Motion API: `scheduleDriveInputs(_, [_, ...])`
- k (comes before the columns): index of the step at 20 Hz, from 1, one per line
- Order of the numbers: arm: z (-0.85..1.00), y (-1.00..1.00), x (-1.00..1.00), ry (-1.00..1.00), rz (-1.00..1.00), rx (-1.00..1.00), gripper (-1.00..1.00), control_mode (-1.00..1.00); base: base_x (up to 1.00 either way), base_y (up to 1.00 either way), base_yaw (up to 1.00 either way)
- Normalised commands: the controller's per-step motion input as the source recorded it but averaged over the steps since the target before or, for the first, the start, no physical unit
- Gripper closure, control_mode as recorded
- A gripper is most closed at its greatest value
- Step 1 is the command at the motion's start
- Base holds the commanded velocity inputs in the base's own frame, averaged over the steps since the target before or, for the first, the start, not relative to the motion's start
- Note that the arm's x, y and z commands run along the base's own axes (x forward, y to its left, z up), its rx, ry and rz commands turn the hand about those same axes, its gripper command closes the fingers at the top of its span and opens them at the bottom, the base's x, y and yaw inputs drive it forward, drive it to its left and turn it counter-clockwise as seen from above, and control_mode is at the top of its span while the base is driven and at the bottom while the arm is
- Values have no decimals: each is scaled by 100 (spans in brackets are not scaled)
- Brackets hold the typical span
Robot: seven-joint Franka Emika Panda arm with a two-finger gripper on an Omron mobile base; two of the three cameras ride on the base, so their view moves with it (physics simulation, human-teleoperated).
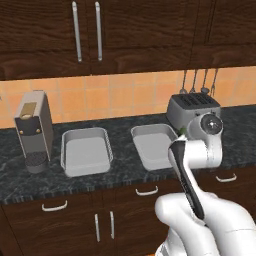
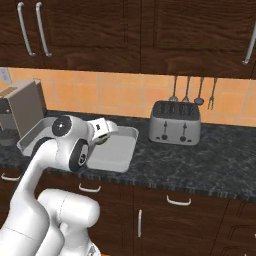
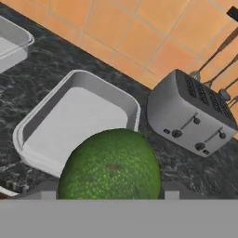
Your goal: Place one avocado and one chicken drumstick in each tupperware on the nearby counter, to pack two identical lunches.
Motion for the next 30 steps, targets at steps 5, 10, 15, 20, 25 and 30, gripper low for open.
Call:
scheduleDriveInputs(5, [-56, 32, 39, 5, -8, 18, 100, -100, 0, 0, 0])
scheduleDriveInputs(10, [-23, 2, 15, -1, -13, 28, 100, -100, 0, 0, 0])
scheduleDriveInputs(15, [-9, 0, 15, -2, -16, 25, 100, -100, 0, 0, 0])
scheduleDriveInputs(20, [-5, 0, 32, 6, -3, 5, 100, -100, 0, 0, 0])
scheduleDriveInputs(25, [-32, 0, 46, 13, 0, 0, 100, -100, 0, 0, 0])
scheduleDriveInputs(30, [-36, 0, 51, 3, 0, 0, 100, -100, 0, 0, 0])
